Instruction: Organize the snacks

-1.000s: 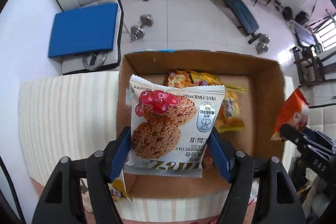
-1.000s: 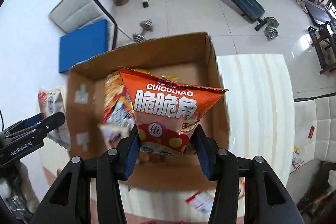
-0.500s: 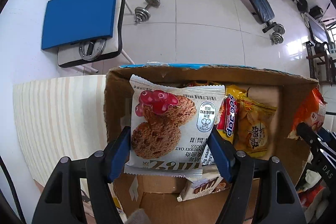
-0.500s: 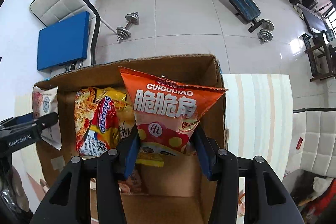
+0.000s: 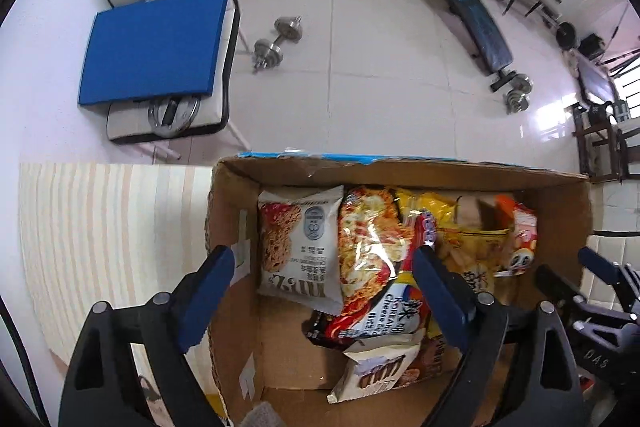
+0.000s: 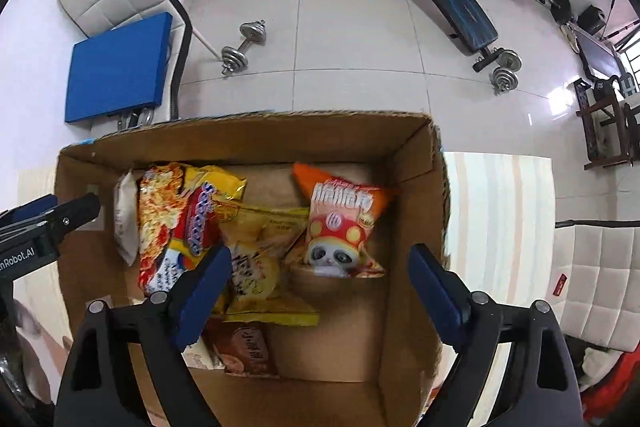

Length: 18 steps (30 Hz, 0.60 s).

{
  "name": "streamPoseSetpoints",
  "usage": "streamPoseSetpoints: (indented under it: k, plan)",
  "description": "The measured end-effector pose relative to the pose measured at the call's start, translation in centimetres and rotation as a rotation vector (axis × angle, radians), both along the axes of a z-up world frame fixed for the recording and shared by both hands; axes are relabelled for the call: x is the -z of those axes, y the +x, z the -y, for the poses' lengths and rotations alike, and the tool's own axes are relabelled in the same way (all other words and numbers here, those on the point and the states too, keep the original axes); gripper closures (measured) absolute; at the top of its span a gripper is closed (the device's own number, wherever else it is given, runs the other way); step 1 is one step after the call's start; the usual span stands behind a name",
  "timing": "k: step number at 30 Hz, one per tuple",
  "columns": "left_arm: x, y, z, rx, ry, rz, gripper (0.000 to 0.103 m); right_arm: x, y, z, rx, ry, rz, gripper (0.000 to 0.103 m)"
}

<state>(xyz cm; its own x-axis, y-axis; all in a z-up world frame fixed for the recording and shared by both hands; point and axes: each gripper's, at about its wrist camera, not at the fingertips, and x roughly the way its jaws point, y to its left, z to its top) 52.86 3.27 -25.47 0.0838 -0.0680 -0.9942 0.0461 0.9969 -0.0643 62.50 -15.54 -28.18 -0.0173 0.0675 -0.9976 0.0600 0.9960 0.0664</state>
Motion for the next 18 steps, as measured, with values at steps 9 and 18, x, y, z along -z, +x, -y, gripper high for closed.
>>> streamPoseSetpoints:
  k: [9,18]
  plan:
    - [-2.8,-2.6,-0.3,-0.005,0.002,0.099,0.012,-2.0,-2.7,-1.7,-0.025,0.036,0.032,0.01]
    - [-6.5,-9.1,-0.4,-0.018,-0.023,0.163,0.012,-6.0,-7.3,-2.8,-0.058,0.036,0.135,0.01]
